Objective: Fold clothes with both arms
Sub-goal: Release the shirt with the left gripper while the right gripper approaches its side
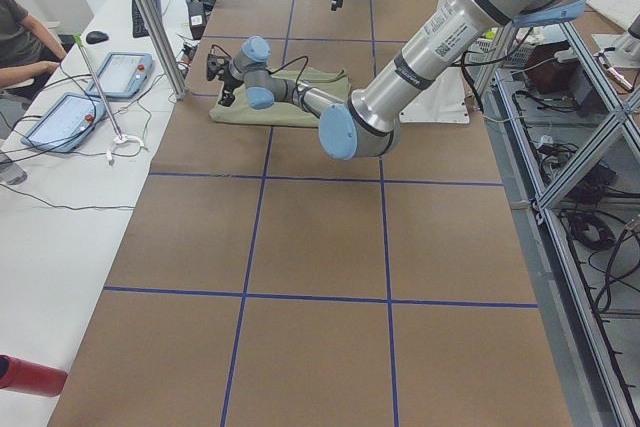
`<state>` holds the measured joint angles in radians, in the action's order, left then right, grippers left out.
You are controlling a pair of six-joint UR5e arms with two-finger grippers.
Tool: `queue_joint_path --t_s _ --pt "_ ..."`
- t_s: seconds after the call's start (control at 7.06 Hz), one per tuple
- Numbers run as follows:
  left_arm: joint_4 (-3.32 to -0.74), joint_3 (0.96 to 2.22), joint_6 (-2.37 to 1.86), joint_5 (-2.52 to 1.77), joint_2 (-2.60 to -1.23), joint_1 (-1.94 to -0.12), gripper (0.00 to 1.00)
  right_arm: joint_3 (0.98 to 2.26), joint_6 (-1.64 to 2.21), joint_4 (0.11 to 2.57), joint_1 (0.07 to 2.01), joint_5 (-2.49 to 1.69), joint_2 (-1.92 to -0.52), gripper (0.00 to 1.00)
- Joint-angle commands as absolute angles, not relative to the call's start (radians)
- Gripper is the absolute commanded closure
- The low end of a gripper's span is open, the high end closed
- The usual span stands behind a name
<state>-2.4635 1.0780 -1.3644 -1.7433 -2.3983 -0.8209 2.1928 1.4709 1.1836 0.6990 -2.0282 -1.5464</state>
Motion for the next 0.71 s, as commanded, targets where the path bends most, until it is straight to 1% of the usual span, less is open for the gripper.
queue_joint_path --t_s 0.0,0.14,0.28,0.42,0.57 --pt "-2.331 1.353 -1.358 -1.819 -2.225 -0.825 0.00 2.117 1.370 1.491 0.675 -2.026 -1.292 0.00" --pt "-2.236 1.478 -1.345 -1.825 -2.165 -0.822 0.00 2.039 1.323 1.643 0.648 -2.008 -1.141 0.00" --pt "-2.121 1.588 -1.303 -1.865 -2.126 -0.822 0.00 1.998 1.281 1.688 0.597 -1.946 -1.088 0.00" --pt "-2.059 1.691 -1.245 -1.887 -2.062 -0.819 0.00 1.937 1.225 1.689 0.547 -1.881 -1.056 0.00" --pt "-2.057 1.771 -1.236 -1.893 -1.990 -0.816 0.00 1.827 1.169 1.689 0.528 -1.870 -0.987 0.00"
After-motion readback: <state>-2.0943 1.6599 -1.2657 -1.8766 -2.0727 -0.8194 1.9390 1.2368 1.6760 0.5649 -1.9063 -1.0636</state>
